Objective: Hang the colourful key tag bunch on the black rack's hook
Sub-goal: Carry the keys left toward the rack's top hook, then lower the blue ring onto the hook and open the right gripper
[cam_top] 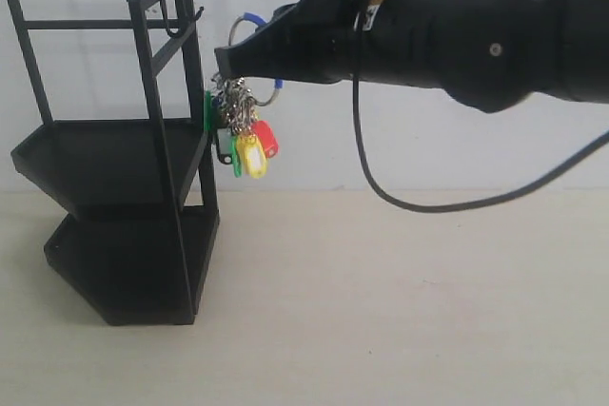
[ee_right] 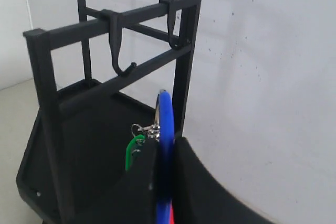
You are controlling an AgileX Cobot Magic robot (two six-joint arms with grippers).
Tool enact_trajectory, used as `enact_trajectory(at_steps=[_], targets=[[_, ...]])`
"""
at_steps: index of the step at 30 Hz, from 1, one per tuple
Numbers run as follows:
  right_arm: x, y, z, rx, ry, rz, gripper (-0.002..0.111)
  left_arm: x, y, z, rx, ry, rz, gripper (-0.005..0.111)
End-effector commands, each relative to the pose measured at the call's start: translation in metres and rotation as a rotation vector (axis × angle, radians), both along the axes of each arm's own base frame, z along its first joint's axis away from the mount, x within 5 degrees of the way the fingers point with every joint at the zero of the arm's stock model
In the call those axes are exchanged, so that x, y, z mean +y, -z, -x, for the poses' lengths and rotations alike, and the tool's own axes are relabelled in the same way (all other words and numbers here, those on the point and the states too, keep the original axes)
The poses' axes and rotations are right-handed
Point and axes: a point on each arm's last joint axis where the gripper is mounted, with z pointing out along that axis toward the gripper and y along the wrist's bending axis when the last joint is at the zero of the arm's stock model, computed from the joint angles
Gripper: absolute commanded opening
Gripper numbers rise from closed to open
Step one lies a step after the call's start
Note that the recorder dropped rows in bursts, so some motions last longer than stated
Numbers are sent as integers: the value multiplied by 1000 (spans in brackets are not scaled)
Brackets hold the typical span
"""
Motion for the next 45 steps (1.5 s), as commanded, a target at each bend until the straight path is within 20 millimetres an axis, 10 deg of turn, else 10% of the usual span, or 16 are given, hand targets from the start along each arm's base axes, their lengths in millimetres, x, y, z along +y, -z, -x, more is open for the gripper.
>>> enact_trajectory(at_steps=[1,45], targets=[[10,-14,-13,-89,-6,-4,0,0,-1,0,-2,2,5,4],[63,-3,-28,-197,-89,83,1,0,-1,0,-5,3,5,4]])
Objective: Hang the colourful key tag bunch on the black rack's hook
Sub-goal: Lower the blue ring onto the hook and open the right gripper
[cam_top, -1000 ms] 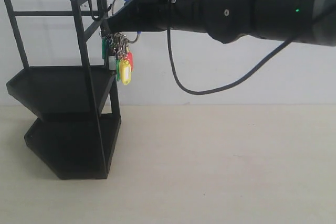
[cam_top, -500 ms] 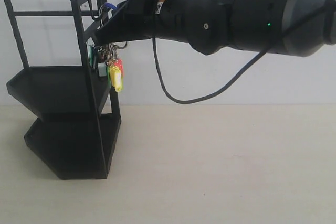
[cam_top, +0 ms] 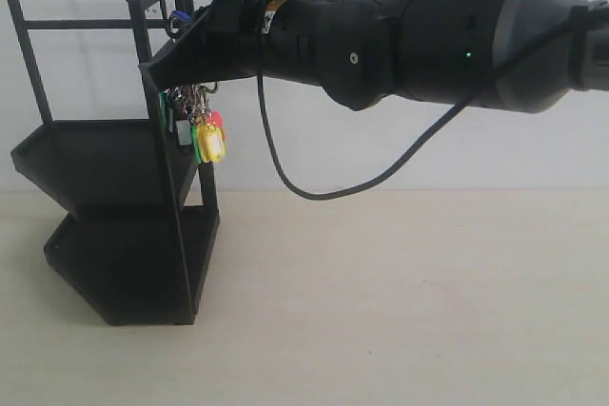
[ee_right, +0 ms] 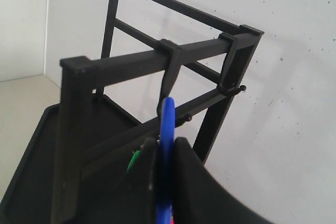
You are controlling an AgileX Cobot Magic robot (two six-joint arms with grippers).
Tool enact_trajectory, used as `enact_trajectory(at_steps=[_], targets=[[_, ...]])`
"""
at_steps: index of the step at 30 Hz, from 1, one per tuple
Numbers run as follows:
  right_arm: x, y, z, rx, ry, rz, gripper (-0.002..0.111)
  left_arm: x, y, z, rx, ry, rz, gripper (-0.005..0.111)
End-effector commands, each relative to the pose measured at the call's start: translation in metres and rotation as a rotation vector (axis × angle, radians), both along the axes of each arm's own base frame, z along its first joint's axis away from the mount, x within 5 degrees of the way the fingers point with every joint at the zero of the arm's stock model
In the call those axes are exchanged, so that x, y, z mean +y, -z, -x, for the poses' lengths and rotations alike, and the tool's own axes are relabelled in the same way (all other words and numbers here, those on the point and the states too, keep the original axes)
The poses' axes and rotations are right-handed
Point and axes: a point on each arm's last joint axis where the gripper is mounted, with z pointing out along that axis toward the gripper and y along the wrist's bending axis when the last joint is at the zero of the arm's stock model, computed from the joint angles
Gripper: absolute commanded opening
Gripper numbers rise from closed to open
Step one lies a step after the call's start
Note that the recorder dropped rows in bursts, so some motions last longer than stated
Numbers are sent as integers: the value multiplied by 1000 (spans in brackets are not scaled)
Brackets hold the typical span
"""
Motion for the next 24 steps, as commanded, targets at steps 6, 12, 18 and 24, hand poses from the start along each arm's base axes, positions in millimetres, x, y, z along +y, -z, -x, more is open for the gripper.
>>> enact_trajectory(at_steps=[6,12,18,24], targets=[[0,-10,2,-42,-5,-14,47,0,-1,0,-3,2,5,4],[0,-9,2,-38,-5,-3,53,0,-1,0,-3,2,5,4],[-4,-18,6,-44,-4,-22,52,0,-1,0,-4,3,5,4],[-11,-29,14,-10,-4,10,52,0,-1,0,-6,4,5,4]])
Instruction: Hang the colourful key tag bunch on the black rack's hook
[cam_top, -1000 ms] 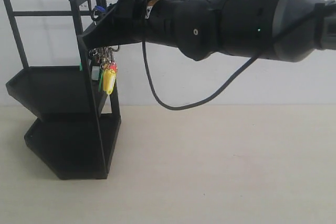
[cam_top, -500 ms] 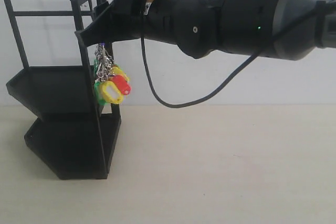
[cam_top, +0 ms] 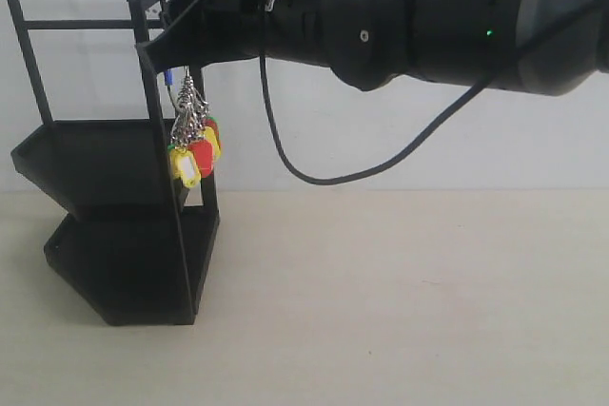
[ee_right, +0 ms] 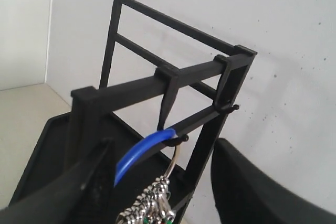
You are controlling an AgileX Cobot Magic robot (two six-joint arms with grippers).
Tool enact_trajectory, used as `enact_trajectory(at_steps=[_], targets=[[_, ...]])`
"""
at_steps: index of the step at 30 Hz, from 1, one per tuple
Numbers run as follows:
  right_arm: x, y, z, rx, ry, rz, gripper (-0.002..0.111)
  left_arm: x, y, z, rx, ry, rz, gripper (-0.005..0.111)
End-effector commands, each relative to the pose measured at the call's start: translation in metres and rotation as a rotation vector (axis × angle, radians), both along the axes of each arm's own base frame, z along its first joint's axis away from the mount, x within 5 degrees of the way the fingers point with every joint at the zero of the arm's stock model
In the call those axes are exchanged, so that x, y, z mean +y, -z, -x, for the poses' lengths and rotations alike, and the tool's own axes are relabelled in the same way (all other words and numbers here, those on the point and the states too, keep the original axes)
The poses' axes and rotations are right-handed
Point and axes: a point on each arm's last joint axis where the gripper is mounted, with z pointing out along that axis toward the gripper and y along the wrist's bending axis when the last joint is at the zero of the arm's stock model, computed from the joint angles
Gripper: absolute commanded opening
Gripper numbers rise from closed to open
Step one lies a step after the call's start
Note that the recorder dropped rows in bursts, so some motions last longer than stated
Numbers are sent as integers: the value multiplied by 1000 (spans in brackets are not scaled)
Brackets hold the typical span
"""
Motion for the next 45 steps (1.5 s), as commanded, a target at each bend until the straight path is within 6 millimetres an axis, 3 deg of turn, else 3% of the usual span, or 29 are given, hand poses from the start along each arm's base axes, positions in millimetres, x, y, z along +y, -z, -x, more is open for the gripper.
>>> enact_trajectory(at_steps=[1,9,14,19,26,34,45], targets=[[-9,-14,11,36,-2,44,52,0,-1,0,-6,4,5,4],[-33,-25,34,239,15,168,49,0,-1,0,-4,3,5,4],[-49,-18,51,375,33,232,24,0,-1,0,-4,3,5,4],[-69,10,75,543,71,248,0,0,-1,0,-4,3,5,4],[-104,80,117,813,140,389,0,0,-1,0,-4,3,5,4],[-128,139,143,1009,204,527,0,0,-1,0,-4,3,5,4],[-132,148,147,1025,208,544,0,0,-1,0,-2,2,5,4]])
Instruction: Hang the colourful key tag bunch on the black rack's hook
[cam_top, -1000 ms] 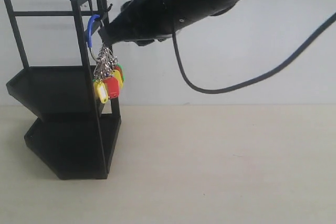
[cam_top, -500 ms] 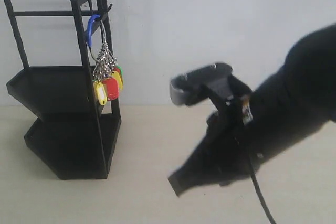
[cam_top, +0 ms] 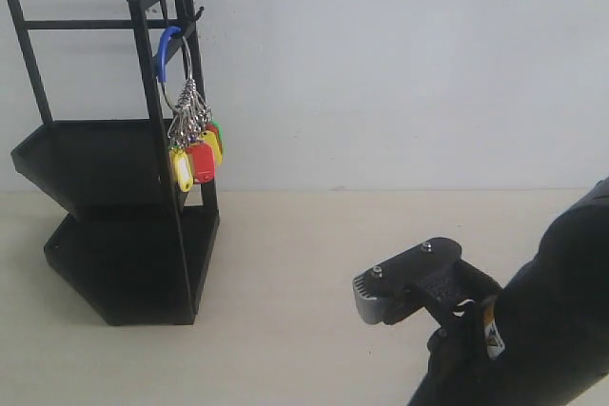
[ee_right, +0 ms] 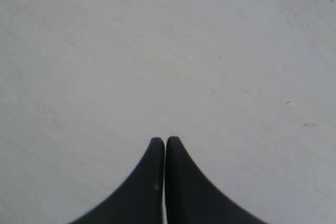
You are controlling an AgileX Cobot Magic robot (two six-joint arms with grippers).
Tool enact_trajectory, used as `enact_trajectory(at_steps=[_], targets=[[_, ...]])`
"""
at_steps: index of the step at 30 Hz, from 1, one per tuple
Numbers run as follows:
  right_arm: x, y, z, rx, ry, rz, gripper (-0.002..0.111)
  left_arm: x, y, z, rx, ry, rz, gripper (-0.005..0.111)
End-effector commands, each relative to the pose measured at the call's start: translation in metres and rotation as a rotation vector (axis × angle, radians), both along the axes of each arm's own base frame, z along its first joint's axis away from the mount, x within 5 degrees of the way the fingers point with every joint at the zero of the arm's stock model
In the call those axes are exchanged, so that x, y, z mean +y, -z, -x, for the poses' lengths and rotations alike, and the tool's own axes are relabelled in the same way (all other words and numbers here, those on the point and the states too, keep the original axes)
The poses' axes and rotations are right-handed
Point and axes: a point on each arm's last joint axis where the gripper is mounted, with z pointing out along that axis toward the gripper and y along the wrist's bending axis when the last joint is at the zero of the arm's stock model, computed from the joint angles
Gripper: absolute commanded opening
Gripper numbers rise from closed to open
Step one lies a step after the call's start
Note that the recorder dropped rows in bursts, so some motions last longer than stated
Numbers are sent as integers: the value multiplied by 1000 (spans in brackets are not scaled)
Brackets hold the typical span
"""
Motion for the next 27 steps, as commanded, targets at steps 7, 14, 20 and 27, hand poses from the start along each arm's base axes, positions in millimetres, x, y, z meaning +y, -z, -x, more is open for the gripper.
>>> enact_trajectory(at_steps=[7,14,20,27], targets=[[0,-2,0,-11,2,-16,0,0,-1,0,-4,3,5,4],[-2,-2,-1,-37,-40,16,0,0,-1,0,-6,4,5,4],[-4,-7,-3,-89,-76,31,0,0,-1,0,-6,4,5,4],[-16,-42,9,-207,-76,-65,0,0,-1,0,-3,2,5,4]])
